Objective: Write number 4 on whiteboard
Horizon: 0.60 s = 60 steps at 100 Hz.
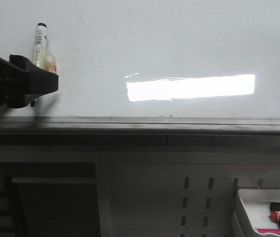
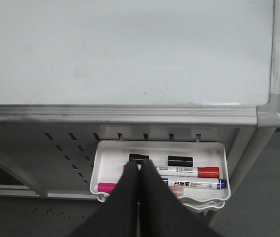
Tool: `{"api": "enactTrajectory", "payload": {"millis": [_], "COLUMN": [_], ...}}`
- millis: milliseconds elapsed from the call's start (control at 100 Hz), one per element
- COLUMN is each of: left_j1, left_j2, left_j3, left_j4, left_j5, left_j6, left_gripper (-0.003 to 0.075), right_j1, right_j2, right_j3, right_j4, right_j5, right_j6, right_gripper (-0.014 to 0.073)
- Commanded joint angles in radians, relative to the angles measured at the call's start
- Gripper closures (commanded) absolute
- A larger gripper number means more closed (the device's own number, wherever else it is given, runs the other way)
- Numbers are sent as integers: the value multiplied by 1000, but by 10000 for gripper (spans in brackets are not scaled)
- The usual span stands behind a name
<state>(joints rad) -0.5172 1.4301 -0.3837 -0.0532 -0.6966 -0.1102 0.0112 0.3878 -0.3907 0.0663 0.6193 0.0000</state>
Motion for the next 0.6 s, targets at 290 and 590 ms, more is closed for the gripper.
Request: {"api": "enactTrajectory", "payload": {"millis": [290, 590], "left_j1": [-4, -4], "left_j2": [-40, -208], "left_j3": [-19, -19], "left_j4": [143, 731], "left_j5": [-30, -81], "left_j6": [-10, -10], "left_gripper": [741, 741], "right_j1": [25, 133], "right_j2": [17, 117], "right_j3": [-53, -128], "right_j4": [243, 558], "right_j5": [-81, -82], "right_j6": [-224, -494], "right_gripper": [648, 647]}}
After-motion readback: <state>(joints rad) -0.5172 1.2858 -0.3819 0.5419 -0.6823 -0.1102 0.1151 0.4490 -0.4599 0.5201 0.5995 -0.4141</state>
